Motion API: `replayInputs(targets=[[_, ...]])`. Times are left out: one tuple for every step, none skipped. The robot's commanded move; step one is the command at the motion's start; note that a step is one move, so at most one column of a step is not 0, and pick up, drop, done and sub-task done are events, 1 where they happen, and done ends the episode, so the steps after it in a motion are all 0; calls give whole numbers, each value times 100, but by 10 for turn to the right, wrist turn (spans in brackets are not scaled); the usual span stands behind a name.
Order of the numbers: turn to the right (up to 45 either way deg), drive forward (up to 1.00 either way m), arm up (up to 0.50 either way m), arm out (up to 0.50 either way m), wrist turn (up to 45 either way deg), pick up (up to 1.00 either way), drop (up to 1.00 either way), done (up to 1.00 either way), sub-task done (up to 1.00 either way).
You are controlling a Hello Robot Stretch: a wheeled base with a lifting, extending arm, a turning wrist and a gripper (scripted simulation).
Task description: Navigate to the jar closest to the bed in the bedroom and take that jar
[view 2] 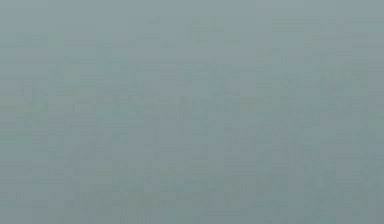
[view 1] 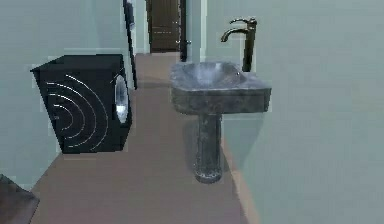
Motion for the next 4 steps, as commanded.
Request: replayInputs(targets=[[-240,0,0,0,0,0,0,0,0],[0,100,0,0,0,0,0,0,0],[0,10,0,0,0,0,0,0,0],[180,0,0,0,0,0,0,0,0]])
